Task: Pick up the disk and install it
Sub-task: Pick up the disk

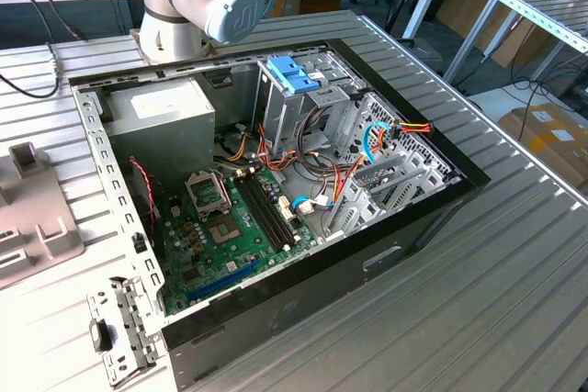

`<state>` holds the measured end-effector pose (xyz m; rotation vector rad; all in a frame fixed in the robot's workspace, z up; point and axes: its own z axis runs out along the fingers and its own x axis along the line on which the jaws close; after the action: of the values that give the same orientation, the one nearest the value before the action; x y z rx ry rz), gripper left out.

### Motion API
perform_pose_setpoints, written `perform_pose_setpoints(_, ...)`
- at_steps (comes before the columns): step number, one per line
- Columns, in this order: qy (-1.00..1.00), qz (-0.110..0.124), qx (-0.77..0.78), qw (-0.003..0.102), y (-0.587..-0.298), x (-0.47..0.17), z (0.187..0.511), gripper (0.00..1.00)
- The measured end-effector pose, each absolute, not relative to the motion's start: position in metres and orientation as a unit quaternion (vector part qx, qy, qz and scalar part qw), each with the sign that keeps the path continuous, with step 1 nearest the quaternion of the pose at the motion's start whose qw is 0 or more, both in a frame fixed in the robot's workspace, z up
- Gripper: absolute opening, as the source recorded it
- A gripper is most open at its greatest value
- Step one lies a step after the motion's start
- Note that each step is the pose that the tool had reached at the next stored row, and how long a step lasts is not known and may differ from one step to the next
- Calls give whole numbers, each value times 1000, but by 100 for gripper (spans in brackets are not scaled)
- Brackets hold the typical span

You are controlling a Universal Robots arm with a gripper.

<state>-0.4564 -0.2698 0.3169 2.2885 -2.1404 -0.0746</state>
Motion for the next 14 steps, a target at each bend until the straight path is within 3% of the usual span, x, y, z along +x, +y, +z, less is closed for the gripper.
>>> perform_pose_setpoints(14,-683,-24,730,3,-270,-456,333,37)
